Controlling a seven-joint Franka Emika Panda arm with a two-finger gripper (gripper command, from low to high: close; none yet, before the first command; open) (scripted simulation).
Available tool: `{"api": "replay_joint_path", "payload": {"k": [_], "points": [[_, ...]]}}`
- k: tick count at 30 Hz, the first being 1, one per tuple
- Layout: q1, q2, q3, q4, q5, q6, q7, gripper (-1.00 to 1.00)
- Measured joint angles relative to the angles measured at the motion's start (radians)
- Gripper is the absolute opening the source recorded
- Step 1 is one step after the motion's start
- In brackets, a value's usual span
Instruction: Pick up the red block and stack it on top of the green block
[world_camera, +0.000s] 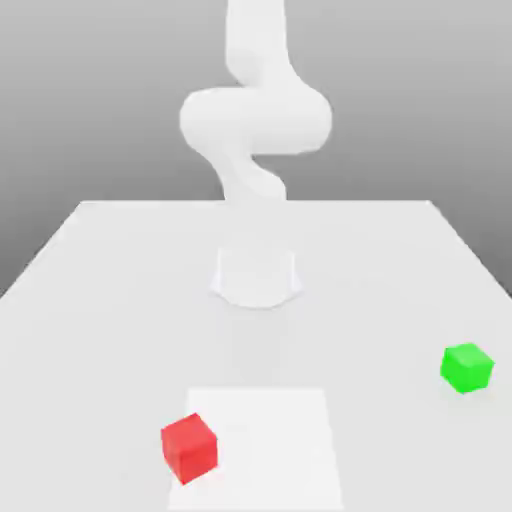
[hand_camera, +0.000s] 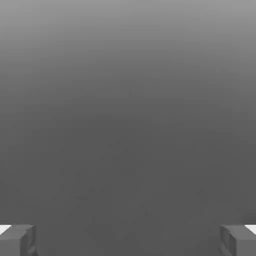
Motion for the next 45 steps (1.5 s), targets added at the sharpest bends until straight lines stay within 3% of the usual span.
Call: {"api": "replay_joint_path", "payload": {"k": [12, 17, 22, 28, 29, 36, 41, 45], "points": [[-0.184, 0.444, 0.088, -0.137, -0.082, 0.197, 0.416, 0.0], [-0.221, 0.624, 0.081, -0.193, -0.093, 0.279, 0.57, 0.0], [-0.246, 0.799, 0.075, -0.251, -0.043, 0.364, 0.681, 0.0], [-0.226, 1.013, 0.044, -0.239, -0.064, 0.53, 0.735, 0.0], [-0.22, 1.035, 0.038, -0.235, -0.07, 0.549, 0.739, -1.0], [-0.221, 1.034, 0.038, -0.236, -0.071, 0.549, 0.741, -1.0], [-0.239, 0.876, 0.066, -0.26, -0.027, 0.416, 0.708, -1.0], [-0.162, 0.813, 0.176, -0.278, -0.015, 0.373, 0.59, -1.0]]}}
